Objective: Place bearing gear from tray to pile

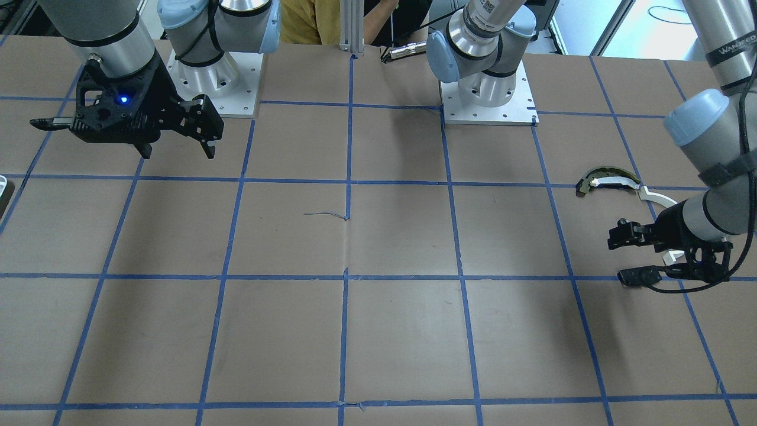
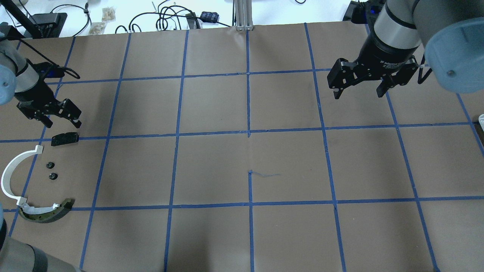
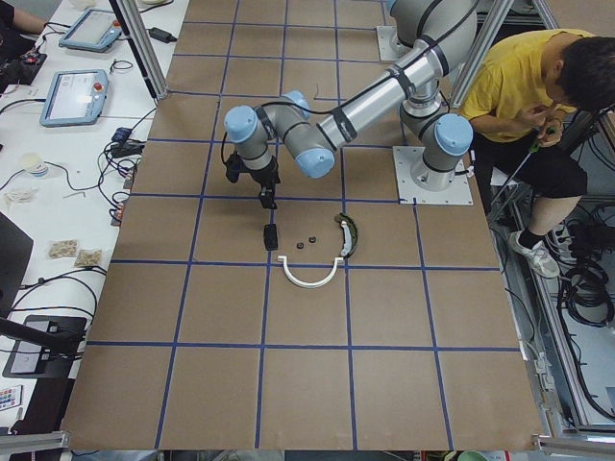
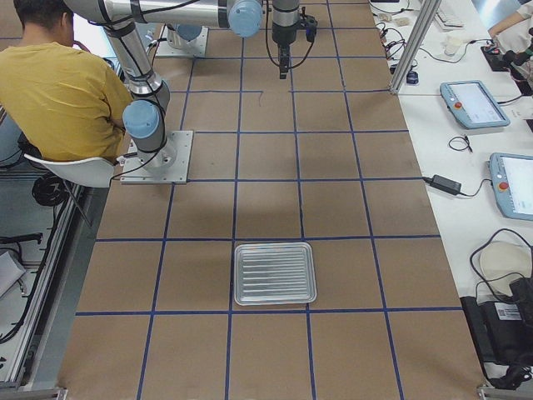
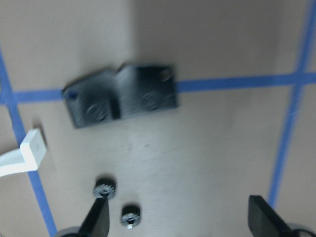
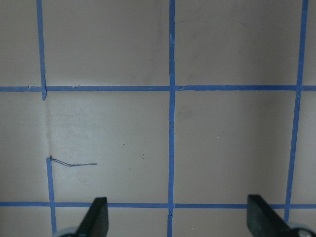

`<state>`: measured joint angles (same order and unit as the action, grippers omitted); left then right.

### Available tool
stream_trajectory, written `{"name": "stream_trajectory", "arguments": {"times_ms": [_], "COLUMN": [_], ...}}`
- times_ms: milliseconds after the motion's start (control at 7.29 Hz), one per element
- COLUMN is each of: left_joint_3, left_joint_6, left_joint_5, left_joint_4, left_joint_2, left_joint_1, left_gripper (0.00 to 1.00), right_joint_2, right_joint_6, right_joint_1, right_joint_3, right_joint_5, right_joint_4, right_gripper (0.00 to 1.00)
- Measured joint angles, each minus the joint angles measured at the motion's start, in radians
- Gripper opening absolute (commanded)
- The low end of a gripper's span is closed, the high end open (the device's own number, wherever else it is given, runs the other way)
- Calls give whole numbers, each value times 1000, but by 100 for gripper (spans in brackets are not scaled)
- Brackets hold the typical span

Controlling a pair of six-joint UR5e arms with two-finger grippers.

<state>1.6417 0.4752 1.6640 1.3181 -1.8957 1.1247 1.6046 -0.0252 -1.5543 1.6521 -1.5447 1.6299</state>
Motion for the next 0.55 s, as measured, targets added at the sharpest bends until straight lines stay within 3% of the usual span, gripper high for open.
{"name": "stream_trajectory", "arguments": {"times_ms": [549], "left_joint_3": [-123], "left_joint_6": [-225], "left_joint_5": [-101], "left_joint_4": [200], "left_joint_2": [202], "left_joint_1": [276], "left_gripper": [100], "right_joint_2": [0], "right_joint_6": [-1], "right_joint_1": [2], "right_joint_3": [0], "right_joint_5": [0], "right_joint_4": [2], "right_gripper": [100]}}
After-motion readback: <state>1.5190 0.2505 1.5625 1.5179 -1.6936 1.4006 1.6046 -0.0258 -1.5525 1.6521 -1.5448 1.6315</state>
